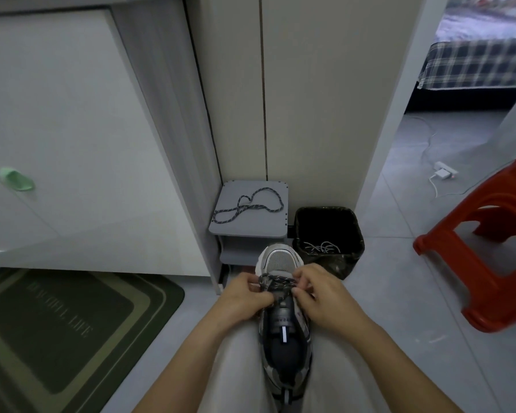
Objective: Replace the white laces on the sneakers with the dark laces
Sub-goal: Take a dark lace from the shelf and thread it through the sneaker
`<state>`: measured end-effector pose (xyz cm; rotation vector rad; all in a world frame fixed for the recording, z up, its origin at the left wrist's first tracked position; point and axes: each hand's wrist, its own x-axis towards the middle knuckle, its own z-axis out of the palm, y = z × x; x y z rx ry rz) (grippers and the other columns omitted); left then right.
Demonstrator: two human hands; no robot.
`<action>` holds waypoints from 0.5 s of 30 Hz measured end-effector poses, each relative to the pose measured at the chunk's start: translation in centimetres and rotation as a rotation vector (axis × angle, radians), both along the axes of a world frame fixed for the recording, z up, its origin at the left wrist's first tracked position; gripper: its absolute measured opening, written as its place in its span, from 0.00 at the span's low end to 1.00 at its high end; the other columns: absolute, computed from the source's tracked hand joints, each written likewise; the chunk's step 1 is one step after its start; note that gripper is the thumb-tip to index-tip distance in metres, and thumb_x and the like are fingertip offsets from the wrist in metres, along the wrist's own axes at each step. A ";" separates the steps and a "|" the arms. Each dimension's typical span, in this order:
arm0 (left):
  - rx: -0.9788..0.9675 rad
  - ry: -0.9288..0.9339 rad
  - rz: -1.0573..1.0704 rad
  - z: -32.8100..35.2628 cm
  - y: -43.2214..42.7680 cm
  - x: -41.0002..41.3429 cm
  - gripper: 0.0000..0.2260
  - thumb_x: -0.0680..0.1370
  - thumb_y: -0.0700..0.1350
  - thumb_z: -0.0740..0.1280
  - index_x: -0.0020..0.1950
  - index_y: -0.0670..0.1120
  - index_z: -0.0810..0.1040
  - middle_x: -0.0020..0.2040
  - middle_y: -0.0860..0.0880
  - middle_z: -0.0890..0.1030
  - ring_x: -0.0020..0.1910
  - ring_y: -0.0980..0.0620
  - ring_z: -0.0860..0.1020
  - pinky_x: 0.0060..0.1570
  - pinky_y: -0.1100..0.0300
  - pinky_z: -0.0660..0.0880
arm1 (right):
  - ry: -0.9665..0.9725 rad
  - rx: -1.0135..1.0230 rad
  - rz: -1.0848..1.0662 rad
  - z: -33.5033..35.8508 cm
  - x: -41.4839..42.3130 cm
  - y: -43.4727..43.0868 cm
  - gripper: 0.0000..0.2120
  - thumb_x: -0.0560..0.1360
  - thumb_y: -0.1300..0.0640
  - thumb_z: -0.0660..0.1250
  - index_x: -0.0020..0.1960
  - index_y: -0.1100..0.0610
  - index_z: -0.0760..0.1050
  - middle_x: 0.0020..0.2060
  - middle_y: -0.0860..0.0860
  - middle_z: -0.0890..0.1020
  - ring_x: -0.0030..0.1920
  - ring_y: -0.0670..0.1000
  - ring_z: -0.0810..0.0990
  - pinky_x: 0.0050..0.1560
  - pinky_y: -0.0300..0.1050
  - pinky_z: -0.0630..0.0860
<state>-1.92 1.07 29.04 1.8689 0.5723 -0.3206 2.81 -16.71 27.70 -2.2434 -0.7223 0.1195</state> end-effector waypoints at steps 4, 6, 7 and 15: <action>-0.128 -0.049 0.026 0.0 0.7 -1.0 0.27 0.60 0.44 0.66 0.59 0.42 0.74 0.49 0.44 0.82 0.38 0.53 0.80 0.35 0.60 0.75 | 0.333 0.254 -0.005 -0.1 -0.7 -2.2 0.12 0.73 0.67 0.67 0.35 0.55 0.70 0.54 0.48 0.77 0.55 0.41 0.79 0.51 0.34 0.76; -0.171 -0.096 0.029 0.0 0.8 -1.3 0.23 0.60 0.41 0.65 0.55 0.43 0.75 0.48 0.45 0.82 0.37 0.54 0.80 0.34 0.62 0.75 | 0.449 0.333 -0.011 0.0 -0.9 -2.7 0.13 0.71 0.72 0.66 0.33 0.58 0.70 0.54 0.50 0.78 0.55 0.41 0.80 0.50 0.35 0.76; -0.182 -0.112 0.029 0.0 0.8 -1.5 0.21 0.60 0.41 0.65 0.54 0.43 0.76 0.48 0.46 0.83 0.37 0.55 0.80 0.35 0.63 0.76 | 0.485 0.363 -0.007 0.1 -0.9 -2.8 0.14 0.71 0.74 0.65 0.32 0.59 0.70 0.54 0.51 0.78 0.55 0.42 0.80 0.49 0.36 0.76; -0.176 -0.169 0.000 0.3 0.8 -2.0 0.10 0.71 0.32 0.68 0.48 0.42 0.73 0.43 0.48 0.83 0.29 0.58 0.75 0.31 0.66 0.72 | 0.642 0.522 0.002 -0.2 -0.6 -3.6 0.12 0.69 0.75 0.62 0.32 0.62 0.69 0.55 0.57 0.79 0.57 0.50 0.80 0.55 0.45 0.78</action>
